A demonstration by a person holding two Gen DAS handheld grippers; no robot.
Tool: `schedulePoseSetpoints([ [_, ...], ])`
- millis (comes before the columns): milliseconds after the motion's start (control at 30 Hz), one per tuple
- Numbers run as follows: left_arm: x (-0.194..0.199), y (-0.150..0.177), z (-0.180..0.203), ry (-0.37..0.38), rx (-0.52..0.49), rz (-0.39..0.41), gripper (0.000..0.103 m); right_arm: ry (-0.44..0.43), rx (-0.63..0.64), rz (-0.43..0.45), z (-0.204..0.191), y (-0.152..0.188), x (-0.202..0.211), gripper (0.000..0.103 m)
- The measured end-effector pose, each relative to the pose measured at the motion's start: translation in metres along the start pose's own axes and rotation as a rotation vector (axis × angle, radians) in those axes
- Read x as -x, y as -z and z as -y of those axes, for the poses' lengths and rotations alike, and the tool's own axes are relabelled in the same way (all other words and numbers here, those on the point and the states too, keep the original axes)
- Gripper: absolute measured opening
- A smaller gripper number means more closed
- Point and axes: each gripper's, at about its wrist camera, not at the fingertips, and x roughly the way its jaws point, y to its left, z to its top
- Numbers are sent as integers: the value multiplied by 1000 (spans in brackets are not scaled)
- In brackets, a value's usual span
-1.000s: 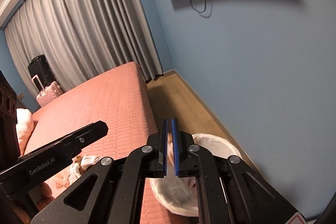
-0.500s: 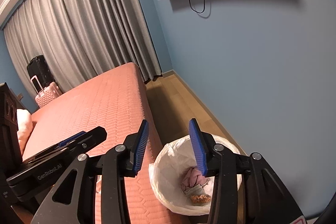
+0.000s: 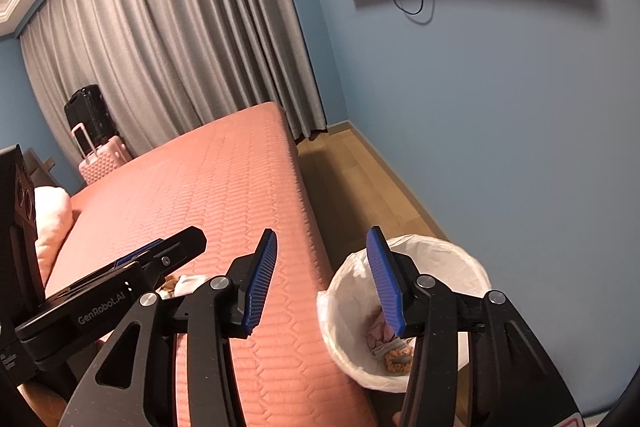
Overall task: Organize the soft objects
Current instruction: 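Carry the pouch and scrunchie over the wastebasket and open both tools, then move both tools back to the pile over the beige tulle and white cloth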
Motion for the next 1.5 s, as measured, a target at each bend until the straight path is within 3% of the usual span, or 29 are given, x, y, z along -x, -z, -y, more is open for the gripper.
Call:
schedulePoseSetpoints([
  [167, 8, 5, -16, -20, 26, 4, 57, -15, 16, -9, -16, 8, 0, 53],
  [467, 22, 18, -55, -78, 95, 13, 68, -49, 56, -53, -51, 27, -7, 56],
  [800, 42, 40, -123, -196, 184, 7, 88, -95, 93, -111, -96, 55, -23, 59],
  [1500, 54, 91, -296, -419, 375, -80, 90, -202, 210, -341, -219, 137, -113, 59],
])
